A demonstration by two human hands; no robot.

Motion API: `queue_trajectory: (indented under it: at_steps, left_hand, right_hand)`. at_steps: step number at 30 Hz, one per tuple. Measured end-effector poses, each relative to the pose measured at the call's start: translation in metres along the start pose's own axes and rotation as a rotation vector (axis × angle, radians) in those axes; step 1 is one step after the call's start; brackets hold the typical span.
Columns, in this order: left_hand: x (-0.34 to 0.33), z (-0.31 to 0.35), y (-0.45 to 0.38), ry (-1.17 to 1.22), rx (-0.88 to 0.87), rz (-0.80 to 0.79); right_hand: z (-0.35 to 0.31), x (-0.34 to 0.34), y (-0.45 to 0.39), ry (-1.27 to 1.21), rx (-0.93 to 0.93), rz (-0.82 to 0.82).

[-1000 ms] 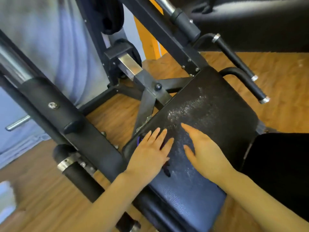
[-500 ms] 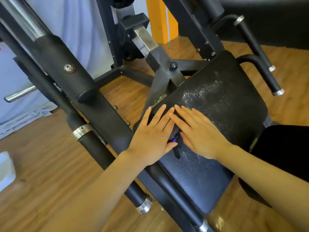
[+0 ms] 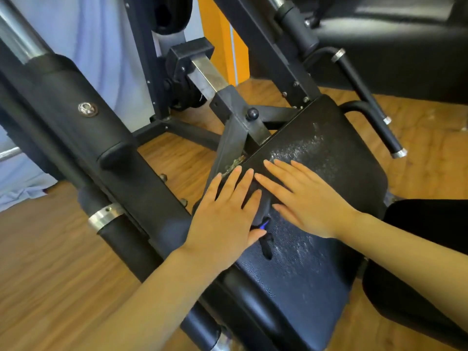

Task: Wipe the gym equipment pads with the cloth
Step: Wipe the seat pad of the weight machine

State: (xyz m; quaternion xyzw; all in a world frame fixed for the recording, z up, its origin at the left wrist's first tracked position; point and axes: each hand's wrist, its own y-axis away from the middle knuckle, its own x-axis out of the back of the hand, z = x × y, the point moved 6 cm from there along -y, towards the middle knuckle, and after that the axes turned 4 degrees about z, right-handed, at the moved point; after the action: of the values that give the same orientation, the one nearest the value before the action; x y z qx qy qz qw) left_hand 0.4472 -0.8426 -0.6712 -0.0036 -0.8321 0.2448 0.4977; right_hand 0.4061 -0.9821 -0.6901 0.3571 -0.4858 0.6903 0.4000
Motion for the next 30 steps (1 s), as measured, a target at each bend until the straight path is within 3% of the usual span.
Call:
queue_trajectory:
  at_steps: [5,11,15,22,24,28,30]
  left_hand:
    - [-0.005,-0.007,0.010,-0.086,0.055,-0.066]
    - [-0.004,0.000,0.015,-0.182,0.134,-0.114]
    - [-0.009,0.006,0.010,-0.229,0.126,-0.167]
    - [-0.011,0.055,0.010,-0.091,0.255,-0.148]
    - [-0.013,0.058,0.007,-0.103,0.212,-0.163]
    - [-0.018,0.029,-0.020,-0.142,-0.058,-0.149]
    - [-0.022,0.015,-0.027,-0.068,-0.042,-0.102]
  right_hand:
    - [0.001,-0.009,0.010,-0.009,0.031,0.061]
    - [0.001,-0.027,0.030,-0.024,0.137,-0.007]
    - [0.020,-0.040,0.033,-0.049,0.071,-0.025]
    - [0.013,-0.059,0.033,-0.221,0.047,0.029]
    - [0.013,-0.063,0.033,-0.256,0.036,0.059]
    - [0.020,-0.071,0.036,-0.297,0.010,0.099]
    - [0.027,-0.077,0.039,-0.312,-0.024,0.096]
